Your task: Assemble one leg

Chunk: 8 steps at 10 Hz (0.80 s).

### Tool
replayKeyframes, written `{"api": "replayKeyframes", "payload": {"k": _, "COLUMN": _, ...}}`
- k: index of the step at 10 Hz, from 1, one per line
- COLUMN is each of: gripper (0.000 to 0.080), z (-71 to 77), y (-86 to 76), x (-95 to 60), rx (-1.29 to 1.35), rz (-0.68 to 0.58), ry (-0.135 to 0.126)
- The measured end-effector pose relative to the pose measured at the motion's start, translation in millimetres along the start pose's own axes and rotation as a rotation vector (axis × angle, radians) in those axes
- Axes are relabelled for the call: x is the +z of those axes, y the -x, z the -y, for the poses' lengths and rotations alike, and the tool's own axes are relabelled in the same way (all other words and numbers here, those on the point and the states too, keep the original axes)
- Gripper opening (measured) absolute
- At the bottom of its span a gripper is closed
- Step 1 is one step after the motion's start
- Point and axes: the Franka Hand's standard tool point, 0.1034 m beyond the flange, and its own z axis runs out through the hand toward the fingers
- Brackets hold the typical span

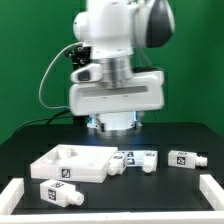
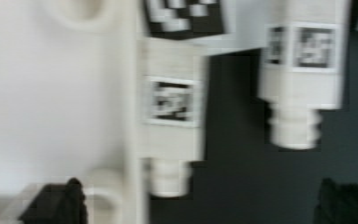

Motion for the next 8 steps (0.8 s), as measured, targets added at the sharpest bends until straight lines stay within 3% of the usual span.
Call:
{"api": "replayKeyframes", "payload": {"k": 2, "gripper": 0.0649, "z": -50.2, "y": 0.5, "x": 4.2, "rx": 0.04, "rz": -0.015, "ry": -0.006}}
{"api": "replayKeyframes", "payload": {"k": 3, "gripper": 0.0649, "z": -61.4, "y": 0.3, "x": 11.3, "rx": 0.052, "rz": -0.014, "ry": -0.024}}
{"api": "replayKeyframes", "payload": {"k": 6, "gripper": 0.0649, "z": -58.9, "y": 0.9, "x": 13.4, "rx": 0.051, "rz": -0.009, "ry": -0.025}}
{"api": "replayKeyframes", "payload": {"k": 8, "gripper": 0.0649, "z": -72.6, "y": 3.2, "x": 25.8, "rx": 0.068, "rz": -0.039, "ry": 0.004}}
